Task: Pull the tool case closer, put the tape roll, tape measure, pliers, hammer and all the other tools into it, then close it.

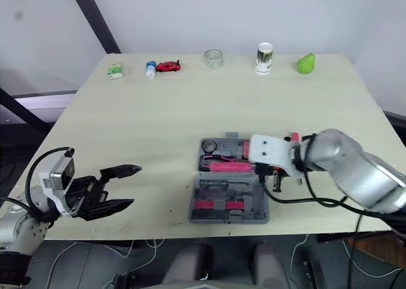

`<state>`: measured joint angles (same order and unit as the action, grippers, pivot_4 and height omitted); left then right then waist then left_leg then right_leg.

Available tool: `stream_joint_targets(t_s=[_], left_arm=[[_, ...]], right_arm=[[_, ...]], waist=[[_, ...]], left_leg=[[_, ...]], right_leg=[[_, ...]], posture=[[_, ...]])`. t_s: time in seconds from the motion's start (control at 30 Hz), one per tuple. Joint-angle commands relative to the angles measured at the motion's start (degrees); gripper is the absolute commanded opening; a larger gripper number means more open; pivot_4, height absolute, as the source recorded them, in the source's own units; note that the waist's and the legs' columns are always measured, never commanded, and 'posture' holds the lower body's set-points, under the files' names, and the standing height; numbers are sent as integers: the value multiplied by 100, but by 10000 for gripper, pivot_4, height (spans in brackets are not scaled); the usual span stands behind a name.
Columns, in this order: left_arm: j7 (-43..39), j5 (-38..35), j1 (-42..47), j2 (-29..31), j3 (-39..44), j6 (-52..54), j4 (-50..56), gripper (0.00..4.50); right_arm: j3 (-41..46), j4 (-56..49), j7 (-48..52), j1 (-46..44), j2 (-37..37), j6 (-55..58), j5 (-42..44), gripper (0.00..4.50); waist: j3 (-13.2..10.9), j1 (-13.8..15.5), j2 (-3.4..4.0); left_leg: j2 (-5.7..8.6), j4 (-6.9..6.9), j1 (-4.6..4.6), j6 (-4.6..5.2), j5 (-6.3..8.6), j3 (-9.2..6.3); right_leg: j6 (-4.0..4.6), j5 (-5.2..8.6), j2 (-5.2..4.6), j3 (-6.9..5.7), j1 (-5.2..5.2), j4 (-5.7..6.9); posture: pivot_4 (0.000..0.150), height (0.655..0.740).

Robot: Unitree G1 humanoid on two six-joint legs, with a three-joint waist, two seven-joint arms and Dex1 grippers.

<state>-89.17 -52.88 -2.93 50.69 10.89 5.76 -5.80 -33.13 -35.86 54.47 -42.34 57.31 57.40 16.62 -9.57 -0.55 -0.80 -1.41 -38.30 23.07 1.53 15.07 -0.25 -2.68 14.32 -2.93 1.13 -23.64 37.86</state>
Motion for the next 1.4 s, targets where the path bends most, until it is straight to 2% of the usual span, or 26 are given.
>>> stream_joint_targets(t_s=[0.03, 0.1, 0.17, 0.8, 1.4], left_arm=[[-333, -215, -45, 210, -9, -253, -91, 45000], [-333, -246, -78, 290, -26, -317, -140, 45000], [-333, -272, -107, 349, -47, -363, -172, 45000], [-333, -350, -107, 483, -240, -462, -145, 45000], [-333, -310, -87, 430, -140, -197, 186, 45000]], right_arm=[[-599, 101, 129, -413, -351, 357, -298, 194], [-786, 217, 133, -549, -547, 451, -386, 194], [-903, 284, 143, -614, -649, 515, -449, 194], [-1445, 645, -152, -526, -1462, 847, -803, 194], [-1504, 548, -166, -435, -1636, 882, -769, 194]], waist=[[0, 5, 0], [-1, -17, 1], [-1, -23, 2], [-1, -40, 1], [-1, -158, 1]], left_leg=[[5, 0, 8, 0, 0, -8], [11, -10, 62, -1, -1, -12], [14, -13, 77, -1, -1, -10], [15, -13, 74, -1, -1, -14], [14, -13, 69, -1, -1, -17]], right_leg=[[-2, -1, -9, -10, -3, -1], [-7, -4, -14, -13, -55, 7], [-8, -5, -16, -14, -69, 10], [-7, -5, -10, -21, -68, 14], [-6, -5, -1, -21, -66, 19]], posture=[[1500, 7400], [1500, 7400], [1500, 7400], [1500, 7400], [1500, 7400]])
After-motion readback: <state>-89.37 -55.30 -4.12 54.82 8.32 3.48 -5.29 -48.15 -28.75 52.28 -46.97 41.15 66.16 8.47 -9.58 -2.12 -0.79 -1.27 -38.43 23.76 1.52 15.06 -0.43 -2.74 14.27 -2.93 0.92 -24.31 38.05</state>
